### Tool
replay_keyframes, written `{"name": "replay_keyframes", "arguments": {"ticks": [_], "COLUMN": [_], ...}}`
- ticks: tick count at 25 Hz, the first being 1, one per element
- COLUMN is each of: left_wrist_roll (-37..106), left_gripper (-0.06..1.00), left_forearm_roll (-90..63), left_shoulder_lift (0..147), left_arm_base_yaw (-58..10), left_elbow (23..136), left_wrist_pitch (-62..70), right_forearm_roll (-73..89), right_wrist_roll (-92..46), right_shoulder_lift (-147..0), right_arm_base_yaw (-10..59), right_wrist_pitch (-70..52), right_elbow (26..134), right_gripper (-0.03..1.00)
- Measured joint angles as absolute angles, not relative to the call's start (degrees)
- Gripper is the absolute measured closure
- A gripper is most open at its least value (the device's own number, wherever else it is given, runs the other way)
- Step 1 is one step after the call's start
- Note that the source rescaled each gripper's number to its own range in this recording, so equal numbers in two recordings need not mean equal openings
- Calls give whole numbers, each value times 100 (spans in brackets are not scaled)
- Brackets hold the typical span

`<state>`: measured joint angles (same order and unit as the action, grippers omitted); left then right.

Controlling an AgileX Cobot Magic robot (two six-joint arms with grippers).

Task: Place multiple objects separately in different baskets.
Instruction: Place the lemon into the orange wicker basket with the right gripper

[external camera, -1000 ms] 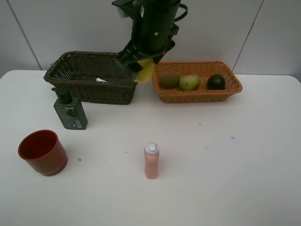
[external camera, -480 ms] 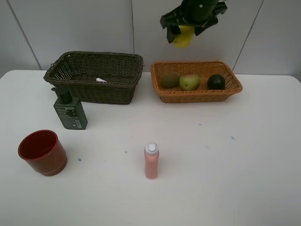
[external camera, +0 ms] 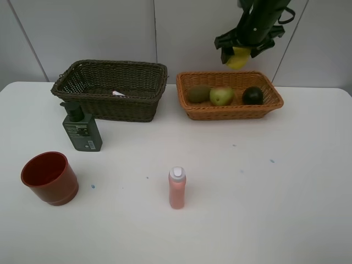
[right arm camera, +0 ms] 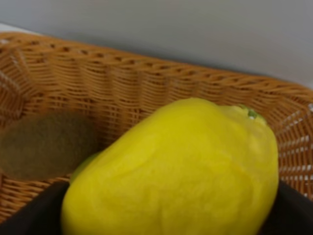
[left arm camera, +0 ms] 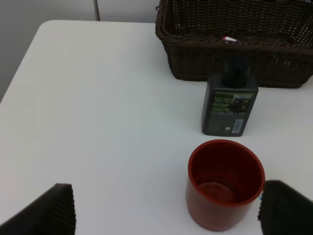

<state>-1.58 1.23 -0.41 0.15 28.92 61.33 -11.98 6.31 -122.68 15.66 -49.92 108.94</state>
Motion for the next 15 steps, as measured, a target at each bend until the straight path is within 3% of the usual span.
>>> {"name": "replay_keyframes", "arguments": {"ticks": [15], "left_wrist_roll": [-158], "left_gripper": [-3], "left_forearm_roll": [123], "left_shoulder_lift": [-41], "left_arm_base_yaw": [15], "left_elbow": [2892], "left_wrist_pitch": [6133], "right_forearm_roll": [-1185], "right_wrist_roll": [631], "right_shoulder_lift": [-12862], "right_arm_base_yaw": [1548], "right_wrist_pitch": [-4654], "right_elbow": [10896], "right_gripper": [18]}}
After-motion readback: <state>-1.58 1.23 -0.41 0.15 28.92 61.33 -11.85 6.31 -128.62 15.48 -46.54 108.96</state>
